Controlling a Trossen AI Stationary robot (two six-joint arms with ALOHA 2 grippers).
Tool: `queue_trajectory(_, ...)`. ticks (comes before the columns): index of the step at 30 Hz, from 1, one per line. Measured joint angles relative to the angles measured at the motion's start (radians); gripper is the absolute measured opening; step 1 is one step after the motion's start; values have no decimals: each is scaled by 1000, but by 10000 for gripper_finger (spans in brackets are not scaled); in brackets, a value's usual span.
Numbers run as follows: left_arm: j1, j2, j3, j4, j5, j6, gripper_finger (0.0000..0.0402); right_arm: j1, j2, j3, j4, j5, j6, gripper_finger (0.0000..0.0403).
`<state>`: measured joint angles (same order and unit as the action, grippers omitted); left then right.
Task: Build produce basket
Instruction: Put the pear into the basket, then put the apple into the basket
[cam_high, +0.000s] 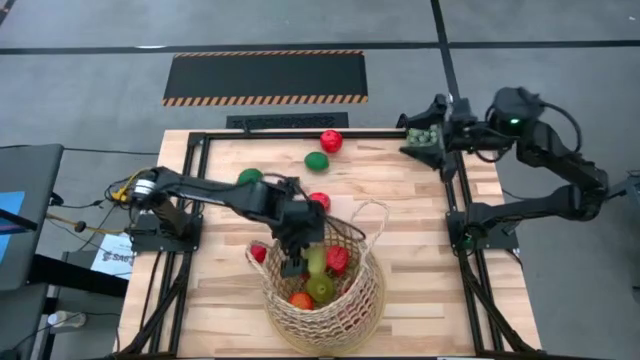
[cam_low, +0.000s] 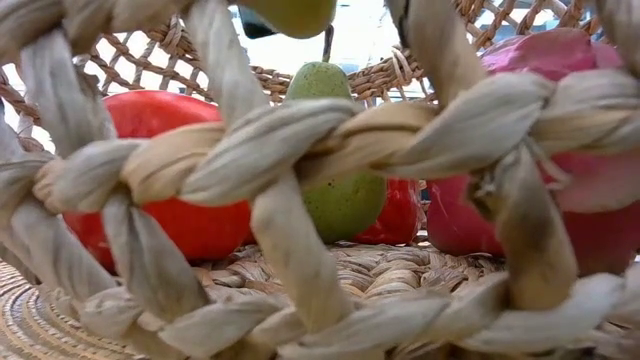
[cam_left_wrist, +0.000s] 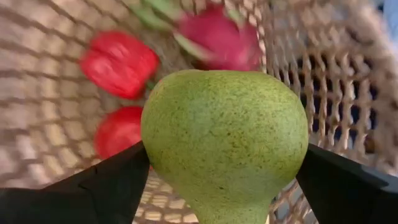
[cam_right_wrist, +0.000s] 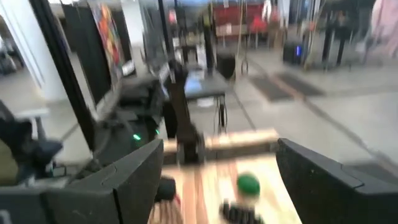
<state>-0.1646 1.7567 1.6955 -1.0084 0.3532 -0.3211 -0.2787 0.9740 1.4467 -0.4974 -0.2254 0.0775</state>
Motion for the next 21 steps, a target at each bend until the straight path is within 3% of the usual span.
queue_trajectory(8,-26,83,0,-22,58,-36,383,2,62,0,-188,17,-32,327)
queue_trajectory(14,-40,90,15,-41,159,-58,388,-7,93,0,-255,127,-86,327)
queue_trajectory(18,-39,73,80,-74,191,-125,388,-45,112,-11,-302,254,-128,327)
queue_trajectory(21,-22,34,178,-157,167,-132,389,-98,155,-36,-299,259,-121,327)
